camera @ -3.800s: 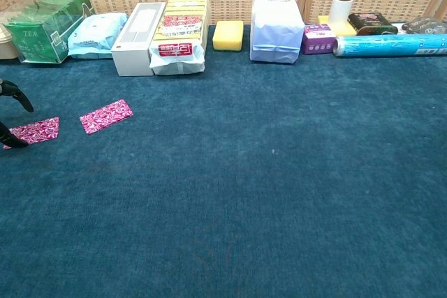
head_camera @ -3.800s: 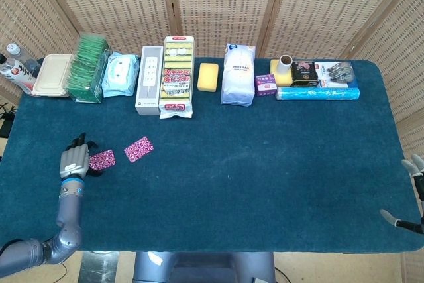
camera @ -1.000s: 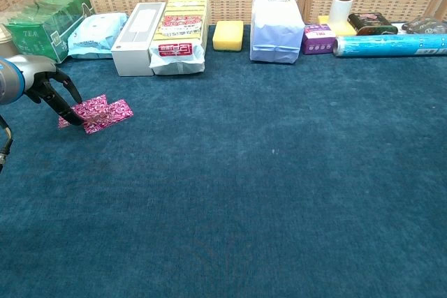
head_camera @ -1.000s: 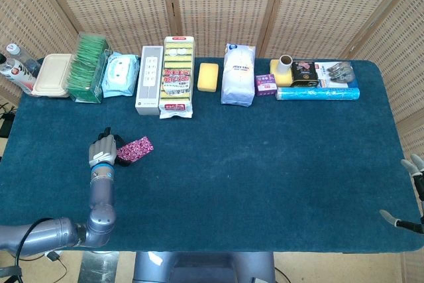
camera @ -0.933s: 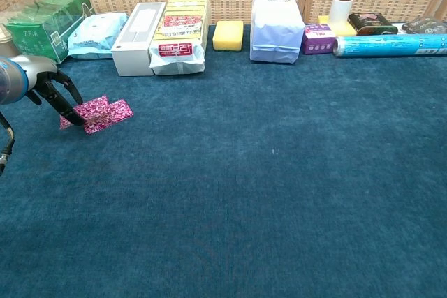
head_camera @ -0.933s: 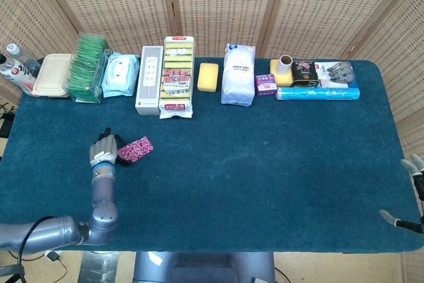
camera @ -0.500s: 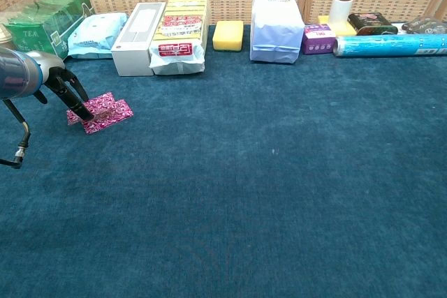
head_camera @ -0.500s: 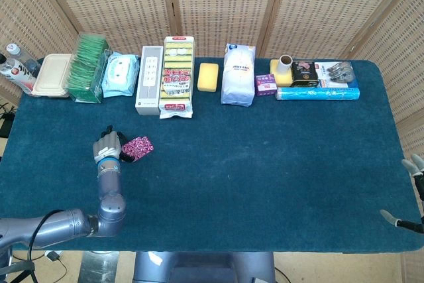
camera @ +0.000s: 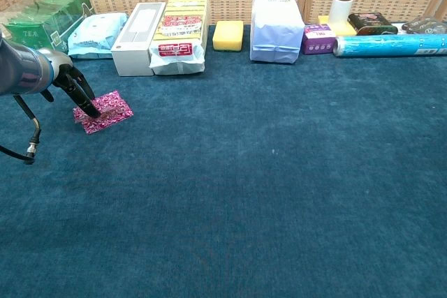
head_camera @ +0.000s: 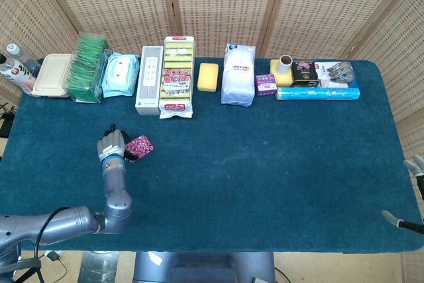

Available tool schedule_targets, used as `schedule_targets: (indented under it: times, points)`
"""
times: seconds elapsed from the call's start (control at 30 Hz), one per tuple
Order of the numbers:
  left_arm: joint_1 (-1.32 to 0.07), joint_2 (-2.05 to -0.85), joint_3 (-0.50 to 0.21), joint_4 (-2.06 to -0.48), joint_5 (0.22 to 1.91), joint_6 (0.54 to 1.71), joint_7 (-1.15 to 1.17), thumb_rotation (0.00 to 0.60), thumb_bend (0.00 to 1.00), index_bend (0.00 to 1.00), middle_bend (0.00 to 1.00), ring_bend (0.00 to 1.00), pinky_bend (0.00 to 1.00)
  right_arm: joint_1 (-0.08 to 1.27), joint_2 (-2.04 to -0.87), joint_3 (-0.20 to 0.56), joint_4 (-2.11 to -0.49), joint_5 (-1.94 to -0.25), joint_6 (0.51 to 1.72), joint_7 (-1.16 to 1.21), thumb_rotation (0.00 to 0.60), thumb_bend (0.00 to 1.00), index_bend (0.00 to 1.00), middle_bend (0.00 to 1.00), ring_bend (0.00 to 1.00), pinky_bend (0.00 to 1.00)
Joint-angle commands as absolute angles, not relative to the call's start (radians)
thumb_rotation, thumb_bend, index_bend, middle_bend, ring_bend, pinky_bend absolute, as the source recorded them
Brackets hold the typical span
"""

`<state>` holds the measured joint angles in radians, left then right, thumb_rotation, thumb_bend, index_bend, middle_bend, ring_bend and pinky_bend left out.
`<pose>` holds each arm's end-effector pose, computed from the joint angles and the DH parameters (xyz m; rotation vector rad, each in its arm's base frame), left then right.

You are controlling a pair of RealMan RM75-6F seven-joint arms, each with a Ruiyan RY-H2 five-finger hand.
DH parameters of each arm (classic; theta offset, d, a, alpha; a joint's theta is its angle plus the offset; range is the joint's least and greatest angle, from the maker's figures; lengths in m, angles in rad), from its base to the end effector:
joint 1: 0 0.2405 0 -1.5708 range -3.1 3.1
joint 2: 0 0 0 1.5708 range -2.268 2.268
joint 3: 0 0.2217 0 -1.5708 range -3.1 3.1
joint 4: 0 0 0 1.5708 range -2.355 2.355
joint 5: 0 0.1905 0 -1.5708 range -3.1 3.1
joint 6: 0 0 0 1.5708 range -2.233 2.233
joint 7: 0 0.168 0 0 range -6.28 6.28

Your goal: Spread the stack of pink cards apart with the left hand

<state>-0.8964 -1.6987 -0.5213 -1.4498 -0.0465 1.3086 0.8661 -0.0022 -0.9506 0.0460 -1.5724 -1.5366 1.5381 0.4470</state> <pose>-0.1618 0.3616 0.0014 -1.0970 -1.5073 -0.4175 -0.2945 -0.1760 0.2195 1.2460 -1.0743 1.0788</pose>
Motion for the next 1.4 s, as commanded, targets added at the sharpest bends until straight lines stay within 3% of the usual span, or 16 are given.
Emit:
schedule_targets:
  times: [0.03,0.8,1.07,1.4]
  points:
    - [-0.9,-1.703,-0.528,-1.442,-0.057,1.309,0.876,0.6,0.2,0.4,0.0,0.0,0.15,-0.002,-0.95,0.046,-1.574,-1.537,1.538,0.444,0.6,0.0,0.06,0.0,0.0,0.0]
    - [-0.909,-1.744,-0.555,-1.375,-0.079,1.293,0.905,0.6,0.2,0.4,0.0,0.0,0.15,-0.001,-0.95,0.047,-1.573,-1.537,1.538,0.446,0.6,0.0,0.06,0.0,0.0,0.0]
    - [-0.905,-1.744,-0.562,-1.386,-0.075,1.301,0.907,0.6,0.14,0.4,0.0,0.0,0.15,-0.003,-0.949,0.047,-1.569,-1.537,1.541,0.455,0.6,0.0,0.06,0.0,0.0,0.0]
    - [-0.905,-1.753,-0.562,-1.371,-0.065,1.31,0.916,0.6,0.13,0.4,0.0,0.0,0.16,-0.002,-0.949,0.047,-1.569,-1.538,1.54,0.456,0.6,0.0,0.06,0.0,0.0,0.0]
